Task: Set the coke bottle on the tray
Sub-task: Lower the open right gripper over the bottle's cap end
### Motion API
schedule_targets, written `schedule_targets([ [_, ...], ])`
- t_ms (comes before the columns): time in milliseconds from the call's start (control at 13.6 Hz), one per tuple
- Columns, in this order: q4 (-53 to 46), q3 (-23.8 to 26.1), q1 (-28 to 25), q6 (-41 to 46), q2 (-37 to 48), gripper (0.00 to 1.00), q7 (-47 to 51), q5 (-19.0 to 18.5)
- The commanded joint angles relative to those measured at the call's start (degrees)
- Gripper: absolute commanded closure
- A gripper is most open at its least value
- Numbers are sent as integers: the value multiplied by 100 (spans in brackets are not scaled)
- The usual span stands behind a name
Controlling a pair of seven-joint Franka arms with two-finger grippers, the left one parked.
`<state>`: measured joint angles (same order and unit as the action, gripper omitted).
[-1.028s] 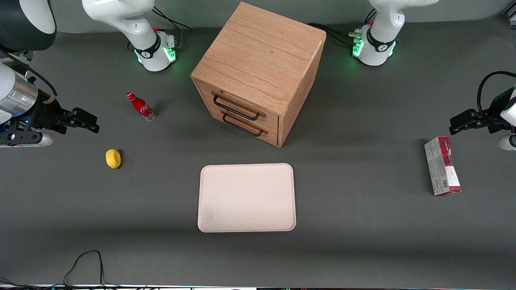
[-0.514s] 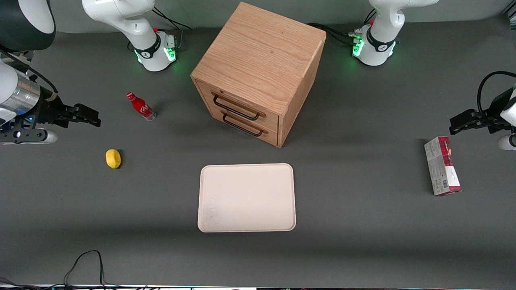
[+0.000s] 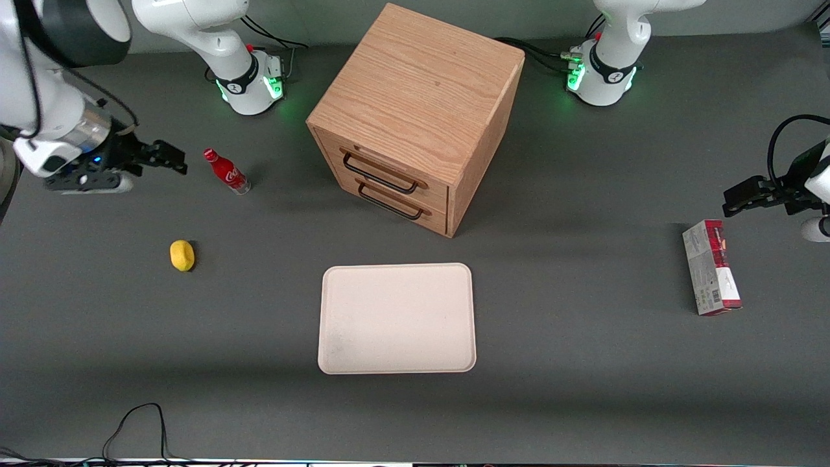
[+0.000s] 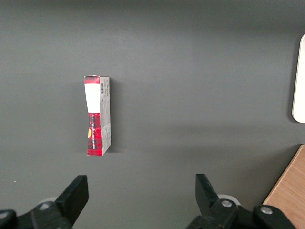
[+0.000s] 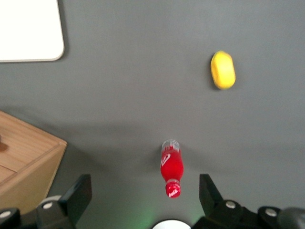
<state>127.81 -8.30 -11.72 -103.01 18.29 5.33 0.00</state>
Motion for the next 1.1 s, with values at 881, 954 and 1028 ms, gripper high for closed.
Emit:
schedule_targets([
  [881,3593,-496,-15,-2355,1379,0,29,-940],
  [954,3602,-584,-15,-2399,1336,0,29,-949],
  [1028,3619,-611,-15,-2512,1257,0,29,-941],
])
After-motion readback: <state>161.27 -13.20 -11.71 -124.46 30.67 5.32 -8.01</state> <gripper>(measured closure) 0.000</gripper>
